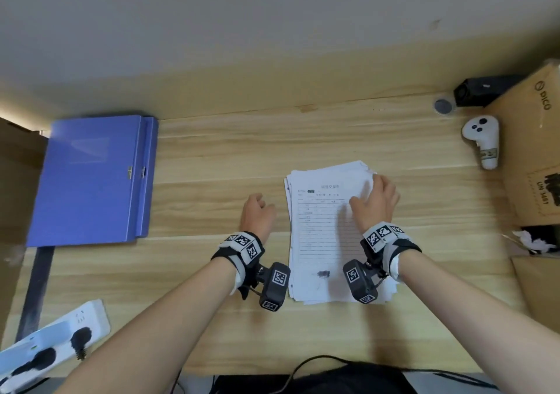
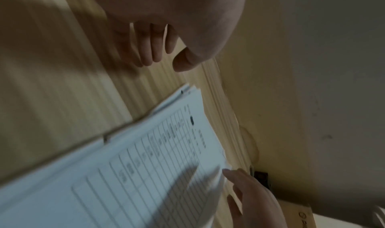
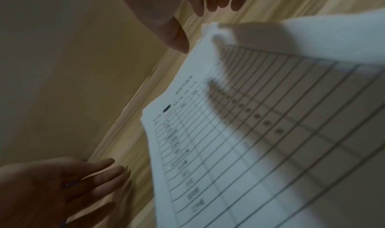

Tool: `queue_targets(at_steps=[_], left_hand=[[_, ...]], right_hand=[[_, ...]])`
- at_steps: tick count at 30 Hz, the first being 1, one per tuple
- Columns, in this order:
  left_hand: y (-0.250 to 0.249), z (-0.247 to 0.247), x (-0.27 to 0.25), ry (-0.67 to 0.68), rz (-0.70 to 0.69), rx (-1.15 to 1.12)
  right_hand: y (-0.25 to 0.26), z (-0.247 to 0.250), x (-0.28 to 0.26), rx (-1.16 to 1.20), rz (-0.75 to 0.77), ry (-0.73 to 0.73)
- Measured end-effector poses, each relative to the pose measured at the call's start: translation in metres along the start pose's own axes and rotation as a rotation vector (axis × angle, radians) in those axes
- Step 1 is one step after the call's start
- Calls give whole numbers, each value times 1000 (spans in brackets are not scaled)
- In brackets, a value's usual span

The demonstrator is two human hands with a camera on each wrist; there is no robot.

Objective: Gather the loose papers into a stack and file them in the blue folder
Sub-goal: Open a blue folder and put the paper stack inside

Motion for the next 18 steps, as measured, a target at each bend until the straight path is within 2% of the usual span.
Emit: queue_targets(at_steps=[7,12,18], left_hand=[[-8,121,38,-167,-84,-52],[-5,220,65,-221,-174,-56],[37,349,99,-347,-161,-65]], right_hand=[[87,-67,-18,193,78,104],[153,-138,-40,309,36,176],[252,-224,-70,404,72,344]])
Point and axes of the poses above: each hand's wrist, its own x-axis towards the middle knuckle, its own z-axis out of the back of the hand, y = z × x, the point moved 5 cm from there along x, towards the middle knuckle, and after that the axes turned 7 degrees about z, right-handed, at the moved point
